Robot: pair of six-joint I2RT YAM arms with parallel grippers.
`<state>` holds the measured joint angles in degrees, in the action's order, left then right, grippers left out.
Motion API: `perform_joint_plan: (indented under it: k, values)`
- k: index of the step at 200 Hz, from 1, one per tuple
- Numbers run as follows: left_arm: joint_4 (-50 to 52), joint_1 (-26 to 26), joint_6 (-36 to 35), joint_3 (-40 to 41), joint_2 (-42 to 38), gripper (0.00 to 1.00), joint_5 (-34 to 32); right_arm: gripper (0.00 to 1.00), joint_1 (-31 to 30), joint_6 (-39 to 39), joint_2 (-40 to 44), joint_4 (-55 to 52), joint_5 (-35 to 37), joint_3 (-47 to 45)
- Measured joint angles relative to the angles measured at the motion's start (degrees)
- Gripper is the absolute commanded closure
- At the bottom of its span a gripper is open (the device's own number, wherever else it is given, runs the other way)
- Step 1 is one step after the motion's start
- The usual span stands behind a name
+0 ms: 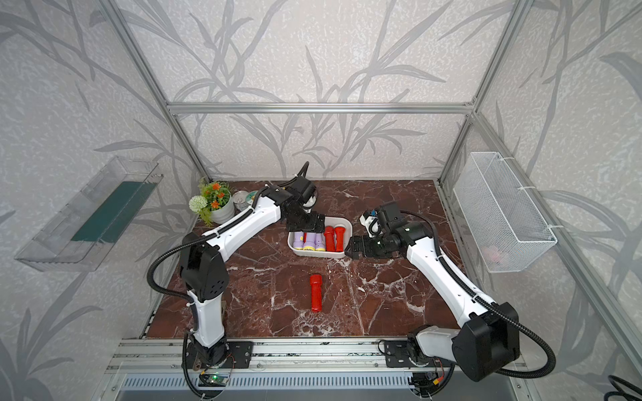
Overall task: Put the flashlights into the storage boxes
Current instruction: Place the flashlight at the storage box, then pick up the flashlight from the center of the board.
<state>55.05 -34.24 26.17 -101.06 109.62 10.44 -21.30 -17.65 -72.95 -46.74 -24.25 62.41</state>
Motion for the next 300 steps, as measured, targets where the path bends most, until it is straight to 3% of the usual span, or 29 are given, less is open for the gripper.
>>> perform_joint_plan:
  k: [58, 115, 143, 191, 300]
  values:
    - [-1.09, -0.22, 2.40, 15.43, -14.05, 0.01, -1.84, 0.05, -1.60, -4.81, 5.79, 0.46, -1.42, -9.38]
    - [-1.07, -0.20, 2.78, 23.96, -26.40, 0.01, -3.04, 0.10, -13.27, -12.11, 5.86, 4.11, 0.81, -12.35]
    - [-1.40, -0.20, 3.06, 28.87, -32.52, 0.01, -3.96, 0.16, -18.84, -15.61, 1.75, 7.32, 2.19, -12.35]
    - [-0.52, -0.17, 3.63, 32.96, -40.33, 0.01, -5.99, 0.18, -26.38, -18.67, -9.57, 10.03, 4.98, -8.72]
    - [0.22, 0.50, 4.15, 34.12, -43.87, 0.01, -9.31, 0.26, -28.06, -18.03, -22.43, 13.07, 5.88, -2.40]
